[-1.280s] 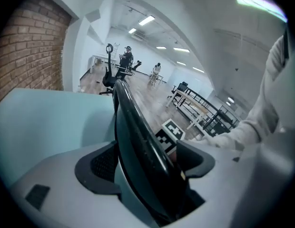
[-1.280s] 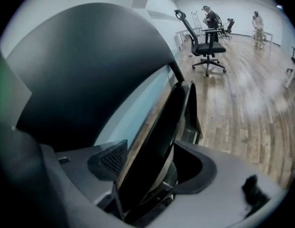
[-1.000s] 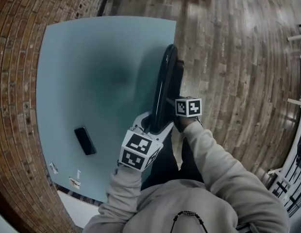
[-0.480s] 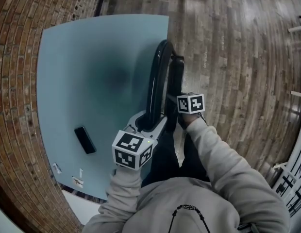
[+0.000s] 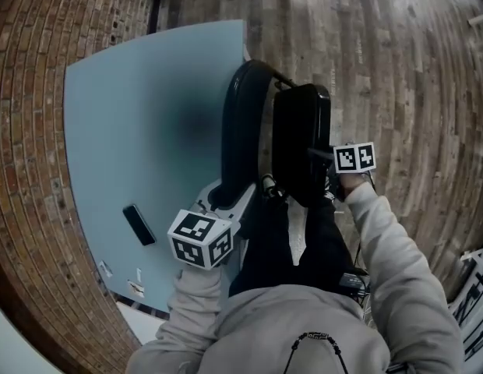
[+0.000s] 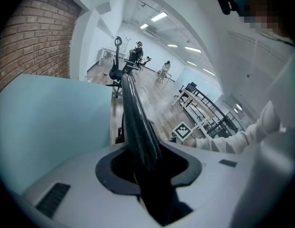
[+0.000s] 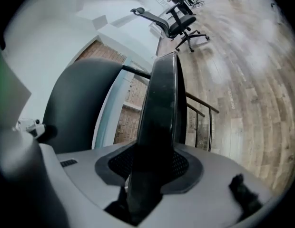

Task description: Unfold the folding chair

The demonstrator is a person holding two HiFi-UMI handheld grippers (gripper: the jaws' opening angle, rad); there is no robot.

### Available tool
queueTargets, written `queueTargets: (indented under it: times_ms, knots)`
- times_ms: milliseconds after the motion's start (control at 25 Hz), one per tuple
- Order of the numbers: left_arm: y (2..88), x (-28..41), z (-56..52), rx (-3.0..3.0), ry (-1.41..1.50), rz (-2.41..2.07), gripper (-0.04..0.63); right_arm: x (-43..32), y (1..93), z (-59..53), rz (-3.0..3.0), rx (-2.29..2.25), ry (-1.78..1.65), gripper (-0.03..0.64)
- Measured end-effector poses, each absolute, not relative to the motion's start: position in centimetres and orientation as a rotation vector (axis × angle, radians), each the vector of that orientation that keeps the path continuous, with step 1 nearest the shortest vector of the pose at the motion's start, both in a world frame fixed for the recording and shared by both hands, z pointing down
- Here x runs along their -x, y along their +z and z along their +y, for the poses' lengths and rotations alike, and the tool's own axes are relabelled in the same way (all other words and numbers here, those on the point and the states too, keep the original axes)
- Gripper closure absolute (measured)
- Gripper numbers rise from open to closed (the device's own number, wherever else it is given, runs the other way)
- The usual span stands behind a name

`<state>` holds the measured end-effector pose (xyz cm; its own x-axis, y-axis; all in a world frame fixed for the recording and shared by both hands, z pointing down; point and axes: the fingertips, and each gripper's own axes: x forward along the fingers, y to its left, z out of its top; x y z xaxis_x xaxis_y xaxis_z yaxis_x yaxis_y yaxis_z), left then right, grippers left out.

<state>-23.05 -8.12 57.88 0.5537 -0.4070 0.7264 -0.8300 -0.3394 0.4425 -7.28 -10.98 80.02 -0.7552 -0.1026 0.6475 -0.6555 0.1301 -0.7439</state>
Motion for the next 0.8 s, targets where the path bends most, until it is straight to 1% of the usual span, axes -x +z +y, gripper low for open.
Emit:
queueTargets:
  times_ms: [80,200,320,480,600,800]
  knots:
    - [58.7,22.9,-7.7,-1.927,0.662,-1.022,0.47,4.3,81.2,-10.5,-1.991,-0.706,1.716,0.463]
    - [59.3,20.9,-7.8,-1.903,0.634,-1.046,0.482,-0.1,82.6,-10.4,-2.038,-0.621,1.788,0.463]
    - [59.9,18.4,-7.9,-1.893,0.641,-1.046,0.486,-3.9,83.9,-10.3,-2.064,-0.488,1.87,0.465]
    - [61.7,16.0,-7.5,-1.869,0.682,-1.034,0.495,-10.3,87.5,-9.4,-2.037,-0.445,1.952,0.465]
    - [63.1,14.2,-7.3,-1.858,0.682,-1.023,0.498,-13.4,90.0,-9.0,-2.088,-0.367,2.036,0.465]
    - [65.3,12.2,-6.7,-1.836,0.671,-1.001,0.497,-17.8,94.4,-8.2,-2.21,-0.166,2.079,0.465]
